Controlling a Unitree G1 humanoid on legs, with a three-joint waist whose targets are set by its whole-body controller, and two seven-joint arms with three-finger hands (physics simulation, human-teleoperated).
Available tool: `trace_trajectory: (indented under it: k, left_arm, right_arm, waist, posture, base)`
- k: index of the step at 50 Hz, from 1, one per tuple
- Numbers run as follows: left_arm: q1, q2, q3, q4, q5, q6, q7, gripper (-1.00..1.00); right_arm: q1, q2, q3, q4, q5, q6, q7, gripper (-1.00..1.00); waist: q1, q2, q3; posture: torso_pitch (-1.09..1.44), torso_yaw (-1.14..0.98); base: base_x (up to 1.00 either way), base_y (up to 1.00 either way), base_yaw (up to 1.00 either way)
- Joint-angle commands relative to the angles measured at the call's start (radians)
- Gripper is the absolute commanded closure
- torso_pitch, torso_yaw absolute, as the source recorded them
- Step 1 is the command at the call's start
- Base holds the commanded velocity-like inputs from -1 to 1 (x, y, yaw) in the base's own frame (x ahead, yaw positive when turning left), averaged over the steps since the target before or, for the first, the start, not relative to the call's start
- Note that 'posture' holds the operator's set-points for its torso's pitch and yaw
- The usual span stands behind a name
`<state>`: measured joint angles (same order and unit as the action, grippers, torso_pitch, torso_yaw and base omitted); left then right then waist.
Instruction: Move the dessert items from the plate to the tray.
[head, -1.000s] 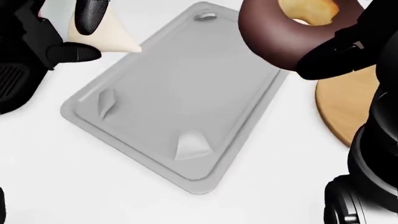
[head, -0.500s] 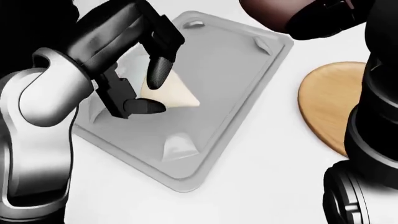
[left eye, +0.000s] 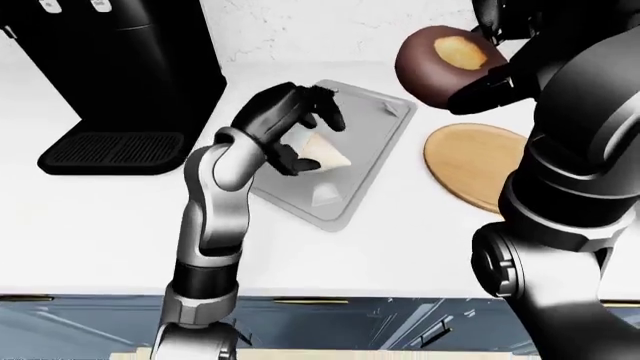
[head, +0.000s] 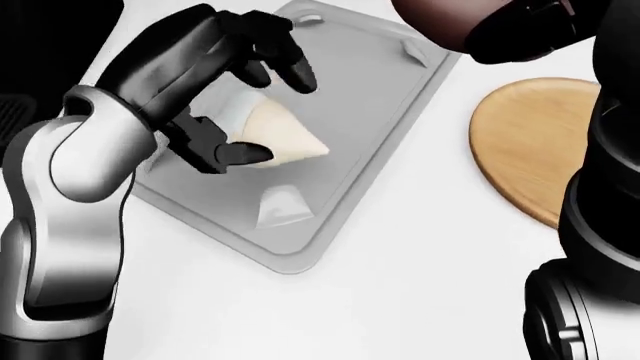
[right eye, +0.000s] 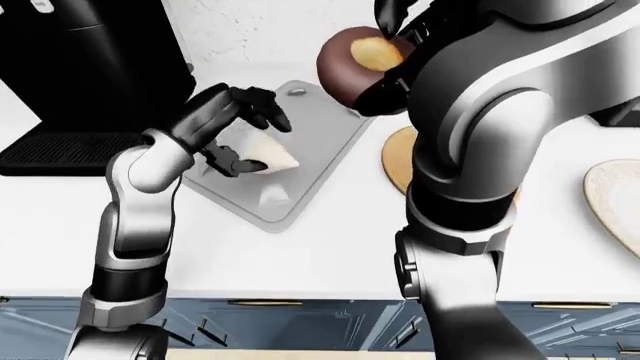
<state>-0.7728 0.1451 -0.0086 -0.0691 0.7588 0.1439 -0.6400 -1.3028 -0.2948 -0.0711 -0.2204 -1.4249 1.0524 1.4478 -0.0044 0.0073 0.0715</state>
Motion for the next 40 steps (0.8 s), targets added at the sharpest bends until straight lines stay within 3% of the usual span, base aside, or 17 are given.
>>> trace_trajectory:
  k: [1,3,9,11,23,34,40]
  left_arm:
    - [-0.036,0.007,0.014,-0.045,-0.006,-0.013,0.015,-0.27]
    - [-0.036,0.009,0.014,-0.049,-0.008,-0.013,0.012,-0.56]
    - [-0.023,0.023,0.037,-0.159,-0.024,0.055,-0.052,-0.77]
    - [0.009,0.031,0.042,-0.217,-0.025,0.089,-0.085,-1.00]
    - [0.066,0.089,0.090,-0.416,-0.060,0.258,-0.190,-1.00]
    - [0.087,0.116,0.100,-0.457,-0.083,0.281,-0.188,-1.00]
    - [0.096,0.118,0.101,-0.445,-0.096,0.272,-0.162,-1.00]
  right_arm:
    - [-0.034,-0.009,-0.002,-0.015,-0.005,-0.007,-0.013,0.98]
    - [-0.033,-0.007,-0.002,-0.016,-0.006,-0.007,-0.013,0.98]
    - [-0.027,0.000,-0.007,0.007,0.016,-0.010,-0.055,0.98]
    - [-0.033,0.005,-0.011,0.056,0.051,-0.017,-0.117,0.98]
    - [-0.097,0.066,-0.007,0.415,0.381,-0.005,-0.586,0.98]
    - [-0.198,0.068,-0.025,0.795,0.756,-0.077,-1.016,0.98]
    - [-0.188,0.059,-0.010,0.899,0.891,-0.131,-1.160,0.97]
  waist:
    - [0.000,-0.002,-0.032]
    - [0.001,-0.002,-0.033]
    - [0.002,-0.001,-0.036]
    - [0.001,0.000,-0.036]
    - [0.003,0.006,-0.046]
    - [0.009,0.002,-0.045]
    - [0.012,-0.002,-0.049]
  posture:
    - [0.00,0.00]
    - [0.00,0.00]
    - [0.00,0.00]
    - [0.00,0.00]
    - [0.00,0.00]
    - [0.00,0.00]
    - [0.00,0.00]
  base:
    - [0.00,0.00,0.00]
    - [0.00,0.00,0.00]
    - [0.00,0.00,0.00]
    - [0.00,0.00,0.00]
    - [0.00,0.00,0.00]
    - [0.00,0.00,0.00]
    - [0.00,0.00,0.00]
